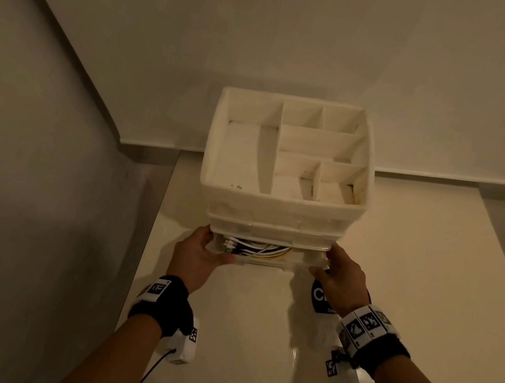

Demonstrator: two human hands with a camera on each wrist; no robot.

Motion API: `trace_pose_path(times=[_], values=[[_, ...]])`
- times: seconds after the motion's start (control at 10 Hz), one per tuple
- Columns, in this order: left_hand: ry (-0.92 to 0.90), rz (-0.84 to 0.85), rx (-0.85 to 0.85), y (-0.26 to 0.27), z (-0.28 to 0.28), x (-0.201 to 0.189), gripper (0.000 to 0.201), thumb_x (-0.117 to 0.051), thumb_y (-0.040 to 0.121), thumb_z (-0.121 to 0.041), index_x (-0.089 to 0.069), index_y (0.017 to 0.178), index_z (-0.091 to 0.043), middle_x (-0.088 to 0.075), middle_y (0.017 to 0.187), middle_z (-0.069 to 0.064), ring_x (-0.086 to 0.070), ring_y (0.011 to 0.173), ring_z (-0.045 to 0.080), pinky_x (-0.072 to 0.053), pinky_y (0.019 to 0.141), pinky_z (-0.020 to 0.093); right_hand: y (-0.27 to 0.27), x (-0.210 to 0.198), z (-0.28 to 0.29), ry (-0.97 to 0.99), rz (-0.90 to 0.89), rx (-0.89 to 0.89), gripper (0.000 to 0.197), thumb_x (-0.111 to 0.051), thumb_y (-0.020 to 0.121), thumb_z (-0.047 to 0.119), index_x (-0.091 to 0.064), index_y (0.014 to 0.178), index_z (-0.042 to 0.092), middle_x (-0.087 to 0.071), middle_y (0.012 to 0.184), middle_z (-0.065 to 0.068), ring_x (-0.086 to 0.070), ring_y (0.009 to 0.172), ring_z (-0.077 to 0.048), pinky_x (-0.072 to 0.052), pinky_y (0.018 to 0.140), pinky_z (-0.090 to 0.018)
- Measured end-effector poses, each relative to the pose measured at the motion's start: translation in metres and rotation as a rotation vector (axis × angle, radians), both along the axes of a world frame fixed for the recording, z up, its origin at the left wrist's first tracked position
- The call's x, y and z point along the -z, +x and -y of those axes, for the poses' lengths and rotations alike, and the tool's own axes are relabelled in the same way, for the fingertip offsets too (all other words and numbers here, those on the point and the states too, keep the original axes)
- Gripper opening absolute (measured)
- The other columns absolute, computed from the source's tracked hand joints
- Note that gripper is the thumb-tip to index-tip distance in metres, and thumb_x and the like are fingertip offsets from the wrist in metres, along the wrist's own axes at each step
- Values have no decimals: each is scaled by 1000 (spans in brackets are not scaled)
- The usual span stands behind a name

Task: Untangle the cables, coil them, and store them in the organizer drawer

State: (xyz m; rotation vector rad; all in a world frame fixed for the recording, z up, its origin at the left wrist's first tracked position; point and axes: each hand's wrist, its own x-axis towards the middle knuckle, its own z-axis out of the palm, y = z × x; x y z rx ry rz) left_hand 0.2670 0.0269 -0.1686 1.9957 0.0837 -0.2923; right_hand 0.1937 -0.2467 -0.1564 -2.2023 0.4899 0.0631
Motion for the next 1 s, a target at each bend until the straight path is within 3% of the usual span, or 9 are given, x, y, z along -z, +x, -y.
trace_pose_path(times=[0.1,0.2,0.4,0.7,0.9,1.0], values=[[53,-13,-21,5,2,-1,60,-88,65,-21,-61,118,-12,-66,107,-1,-62,98,13,-46,81,15,3,2,-3,15,-11,75,50,-71,84,15,-56,131,23,-68,117,-3,-61,111,-25,-41,91,-27],[85,-1,-55,7,6,0,49,-87,67,-24,-63,108,-12,-67,95,-2,-62,86,12,-43,67,5,6,2,-7,-6,-25,121,45,-70,84,20,-57,128,21,-69,115,-6,-63,107,-28,-45,92,-32],[121,31,-121,8,11,1,45,-86,69,-30,-64,101,-8,-71,91,0,-65,83,15,-48,72,18,10,1,-14,-10,-11,196,39,-70,85,21,-60,122,14,-70,115,-9,-64,108,-28,-45,93,-33],[239,64,-140,14,14,4,48,-84,67,-46,-61,89,-10,-70,81,3,-64,75,20,-54,70,29,16,7,-19,-9,-1,297,31,-70,85,27,-63,113,16,-73,109,-4,-66,104,-29,-49,95,-40],[170,45,-132,11,17,-5,44,-82,72,-39,-61,94,-8,-70,85,5,-65,78,20,-51,71,24,15,-4,-19,38,-32,289,33,-69,87,23,-60,118,15,-71,114,-5,-63,110,-26,-45,96,-33],[34,-6,-113,-2,16,-11,44,-79,79,-28,-59,112,-6,-68,105,7,-63,91,19,-52,88,32,4,-11,-22,60,-53,213,47,-68,87,17,-52,131,15,-64,125,-10,-61,116,-26,-46,94,-31]])
